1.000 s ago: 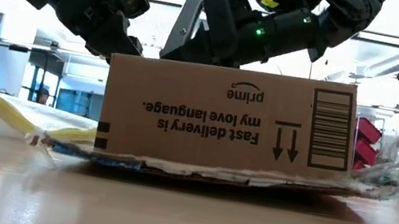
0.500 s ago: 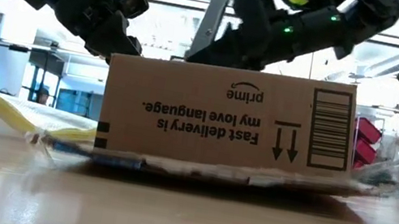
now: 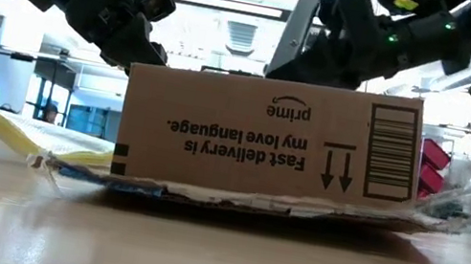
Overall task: Unpack boxes
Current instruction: Break down the box until it is fully flat
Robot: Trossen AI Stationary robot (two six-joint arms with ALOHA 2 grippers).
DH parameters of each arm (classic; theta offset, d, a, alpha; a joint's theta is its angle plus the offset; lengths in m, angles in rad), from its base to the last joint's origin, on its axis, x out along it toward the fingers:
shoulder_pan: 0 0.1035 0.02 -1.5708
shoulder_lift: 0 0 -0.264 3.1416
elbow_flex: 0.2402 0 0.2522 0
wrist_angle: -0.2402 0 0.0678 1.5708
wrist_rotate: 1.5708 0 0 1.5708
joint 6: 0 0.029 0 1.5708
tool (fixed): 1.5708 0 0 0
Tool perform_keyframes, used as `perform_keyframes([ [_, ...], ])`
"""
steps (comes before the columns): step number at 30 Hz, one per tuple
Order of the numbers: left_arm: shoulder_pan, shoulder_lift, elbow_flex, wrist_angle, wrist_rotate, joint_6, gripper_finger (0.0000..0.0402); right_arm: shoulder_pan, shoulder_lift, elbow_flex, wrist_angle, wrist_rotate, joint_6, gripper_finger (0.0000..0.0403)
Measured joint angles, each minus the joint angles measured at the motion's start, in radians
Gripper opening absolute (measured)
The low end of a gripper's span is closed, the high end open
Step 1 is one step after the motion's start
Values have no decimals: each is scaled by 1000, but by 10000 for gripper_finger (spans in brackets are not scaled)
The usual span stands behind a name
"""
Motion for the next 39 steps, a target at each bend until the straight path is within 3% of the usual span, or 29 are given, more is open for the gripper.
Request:
perform_keyframes([
  [15, 0, 0, -6, 2, -4, -28, 163, 61, -263, -147, -146, 2, 31, 48],
  [32, 0, 0, -11, 10, -33, -86, 166, 254, -534, -171, -477, 243, 180, 48],
  [39, 0, 0, -13, 19, -34, -90, 171, 290, -561, -173, -462, 313, 180, 48],
])
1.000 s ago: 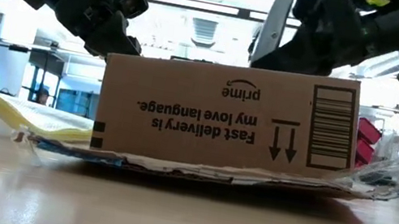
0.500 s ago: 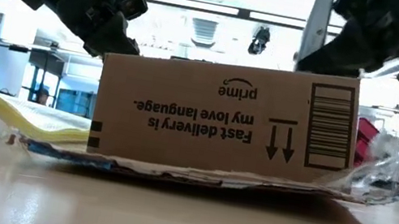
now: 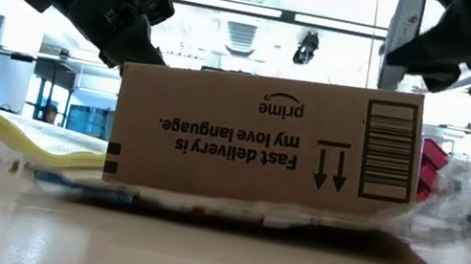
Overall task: Unpack boxes
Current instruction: Break down the box until it is fully flat
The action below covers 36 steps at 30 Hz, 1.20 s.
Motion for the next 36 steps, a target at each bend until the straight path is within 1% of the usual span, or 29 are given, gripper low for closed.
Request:
perform_keyframes([
  [3, 0, 0, -1, 5, 0, 0, 175, -12, 12, 0, 60, 36, -45, 48],
  [6, 0, 0, -1, 6, 0, 0, 174, -49, 49, 0, 131, 34, -82, 48],
  [8, 0, 0, -1, 6, 0, 0, 171, -88, 84, 0, 151, 1, -91, 48],
  [11, 0, 0, -1, 6, 0, 0, 165, -140, 140, -1, 187, -79, -97, 48],
  [14, 0, 0, -1, 6, 0, -3, 163, -168, 184, -1, 251, -146, -127, 48],
  [16, 1, 0, -1, 5, -1, -5, 164, -175, 196, -1, 265, -171, -128, 48],
  [26, 1, 0, 0, -3, -1, -32, 174, -169, 178, -3, 180, -161, -88, 48],
  [33, 1, 0, 0, -6, -4, -48, 167, -116, 91, -4, 91, -151, -74, 48],
  [36, 0, 0, 0, -9, -15, -49, 170, -100, 47, -6, 21, -137, -55, 48],
])
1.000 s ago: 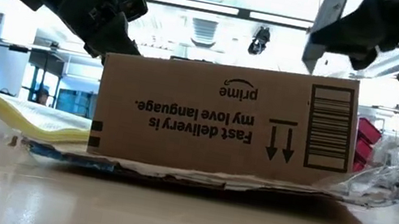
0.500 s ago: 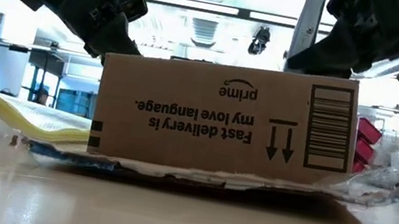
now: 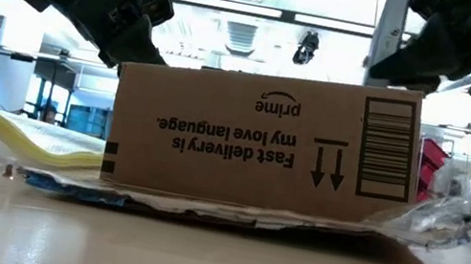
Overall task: Unpack boxes
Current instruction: Break down the box until it is fully flat
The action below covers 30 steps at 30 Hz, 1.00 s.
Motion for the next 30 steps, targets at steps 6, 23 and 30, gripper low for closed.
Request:
perform_keyframes([
  [6, 0, 0, 1, 1, -3, -24, 173, 25, -75, -9, -90, 18, 47, 48],
  [23, -5, -20, 173, -122, -10, 54, 182, 29, -89, -11, 30, 47, -11, 48],
  [30, -5, 103, 373, -163, 84, 184, 172, -28, 26, -11, 138, 51, -50, 48],
])
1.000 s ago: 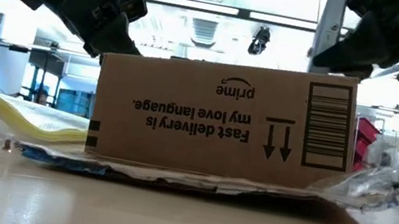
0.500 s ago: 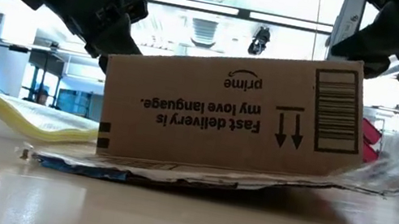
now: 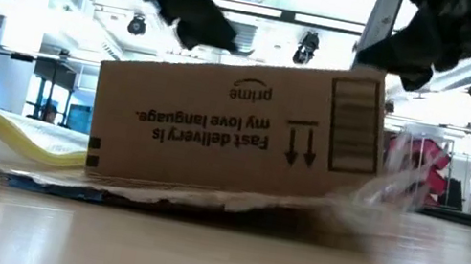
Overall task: Unpack boxes
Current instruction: Break down the box until it is fully flat
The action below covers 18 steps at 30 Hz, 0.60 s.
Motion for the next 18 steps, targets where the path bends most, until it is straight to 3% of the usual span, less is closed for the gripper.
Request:
perform_keyframes([
  [9, 84, 378, 289, -106, 113, 244, 156, -116, 7, 0, 12, -83, -67, 48],
  [14, 137, 474, 436, -284, 131, 276, 172, -192, -33, 0, 16, -74, -90, 48],
  [18, 155, 475, 461, -326, 129, 270, 187, -202, -51, 0, 25, -77, -94, 48],
])
